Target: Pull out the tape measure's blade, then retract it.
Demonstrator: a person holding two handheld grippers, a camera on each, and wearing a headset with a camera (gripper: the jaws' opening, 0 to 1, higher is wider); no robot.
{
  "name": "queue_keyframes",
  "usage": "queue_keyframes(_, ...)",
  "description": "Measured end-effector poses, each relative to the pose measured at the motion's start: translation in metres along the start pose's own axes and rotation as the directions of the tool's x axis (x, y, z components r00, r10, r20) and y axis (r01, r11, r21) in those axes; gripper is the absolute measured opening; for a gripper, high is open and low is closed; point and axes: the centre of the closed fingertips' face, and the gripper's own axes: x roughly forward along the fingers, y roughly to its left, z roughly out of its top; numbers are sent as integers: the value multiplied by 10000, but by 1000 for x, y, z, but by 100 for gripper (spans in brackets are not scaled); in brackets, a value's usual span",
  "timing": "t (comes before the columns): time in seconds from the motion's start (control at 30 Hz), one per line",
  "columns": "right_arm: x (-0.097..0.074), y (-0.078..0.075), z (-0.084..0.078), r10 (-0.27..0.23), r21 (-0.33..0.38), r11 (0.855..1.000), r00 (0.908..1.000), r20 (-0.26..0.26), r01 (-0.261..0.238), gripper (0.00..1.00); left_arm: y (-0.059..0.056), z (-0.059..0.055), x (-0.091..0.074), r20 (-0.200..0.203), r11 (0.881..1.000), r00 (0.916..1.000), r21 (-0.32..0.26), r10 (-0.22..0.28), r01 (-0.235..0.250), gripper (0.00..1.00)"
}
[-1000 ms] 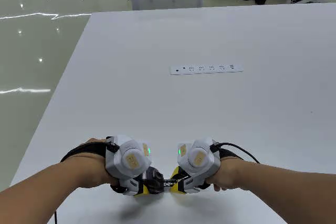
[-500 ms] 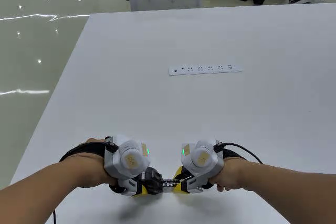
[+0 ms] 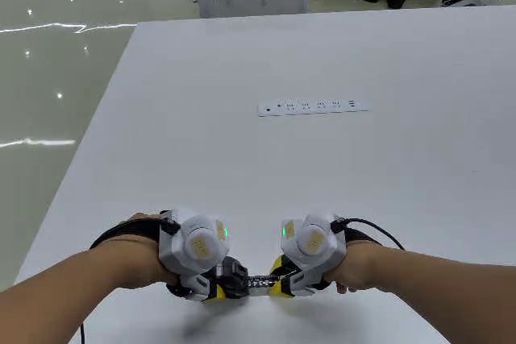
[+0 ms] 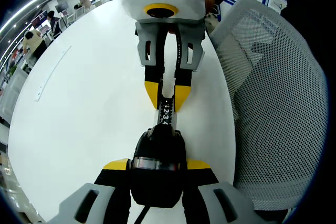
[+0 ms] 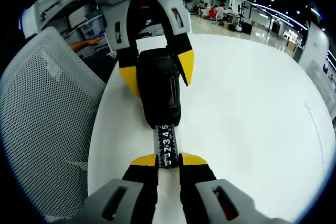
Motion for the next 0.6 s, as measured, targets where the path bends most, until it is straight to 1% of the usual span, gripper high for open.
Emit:
queue_keyframes(0.27, -2, 0, -3, -36, 48, 10000, 10000, -7, 36, 13, 0, 0, 0, 64, 10000, 10000, -52, -17, 17, 34)
queue_keyframes(0.6, -8, -1, -8, -73, 17, 10000, 9999, -130, 73, 13, 0, 0, -1, 49, 10000, 10000, -59, 5, -5, 34)
